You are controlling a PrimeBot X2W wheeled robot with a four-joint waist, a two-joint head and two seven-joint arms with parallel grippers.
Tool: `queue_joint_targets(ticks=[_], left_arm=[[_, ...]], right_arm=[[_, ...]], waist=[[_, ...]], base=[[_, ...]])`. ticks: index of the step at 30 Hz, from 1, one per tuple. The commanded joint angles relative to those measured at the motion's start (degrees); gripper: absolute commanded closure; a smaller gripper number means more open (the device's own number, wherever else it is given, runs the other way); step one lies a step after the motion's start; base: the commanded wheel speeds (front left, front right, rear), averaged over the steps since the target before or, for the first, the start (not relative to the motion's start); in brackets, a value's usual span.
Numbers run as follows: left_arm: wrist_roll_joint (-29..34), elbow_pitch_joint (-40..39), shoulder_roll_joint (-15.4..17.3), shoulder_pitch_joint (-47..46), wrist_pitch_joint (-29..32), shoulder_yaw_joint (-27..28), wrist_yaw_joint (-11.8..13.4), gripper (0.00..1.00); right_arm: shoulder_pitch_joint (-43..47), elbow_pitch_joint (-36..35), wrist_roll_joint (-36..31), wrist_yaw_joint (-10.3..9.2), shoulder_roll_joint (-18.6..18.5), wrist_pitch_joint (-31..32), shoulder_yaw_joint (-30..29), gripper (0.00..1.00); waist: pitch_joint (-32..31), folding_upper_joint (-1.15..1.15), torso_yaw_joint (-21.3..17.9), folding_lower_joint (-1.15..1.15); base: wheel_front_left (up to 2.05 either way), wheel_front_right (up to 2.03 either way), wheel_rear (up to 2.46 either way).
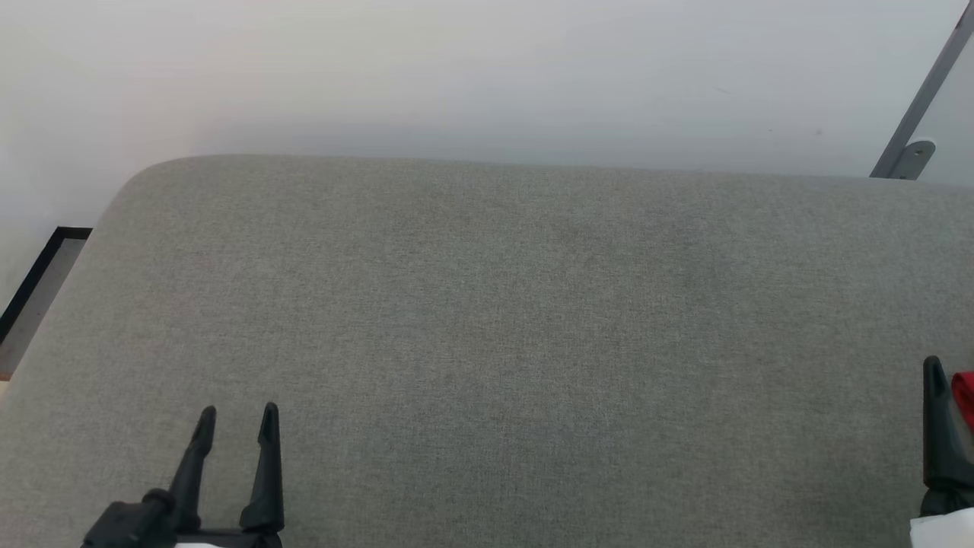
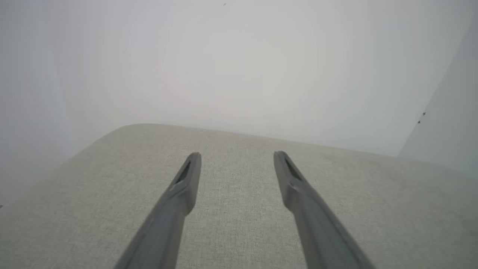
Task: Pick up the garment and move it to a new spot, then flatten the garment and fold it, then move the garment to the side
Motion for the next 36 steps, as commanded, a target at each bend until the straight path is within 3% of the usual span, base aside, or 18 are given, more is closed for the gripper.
queue_joint_targets(ticks=[1, 5, 22, 36], left_arm=[[0.00, 0.29, -0.03, 0.03, 0.03, -0.02, 0.00, 1.00], [-0.80, 2.17, -0.73, 0.24, 0.40, -0.36, 0.01, 1.00], [-18.60, 4.68, -0.56, -3.21, 4.28, 0.02, 0.04, 1.00], [-29.82, 6.30, -0.62, -5.46, 6.89, 0.43, 0.01, 1.00]], right_arm=[[0.02, 0.23, 0.00, 0.00, 0.12, 0.00, 0.08, 1.00], [0.04, 2.32, 0.67, 0.00, 1.39, 0.19, 0.47, 1.00], [-3.44, 5.94, 16.38, 0.00, 3.23, 3.67, 1.83, 1.00], [-5.66, 8.26, 26.47, 0.00, 4.41, 5.84, 2.76, 1.00]], waist=[[0.00, 0.00, 0.00, 0.00], [0.00, 0.00, -0.05, 0.00], [0.03, 0.00, -0.88, 0.00], [0.06, 0.00, -1.52, 0.00]], base=[[0.00, 0.00, 0.00], [0.00, 0.00, 0.00], [0.00, 0.00, 0.00], [0.00, 0.00, 0.00]])
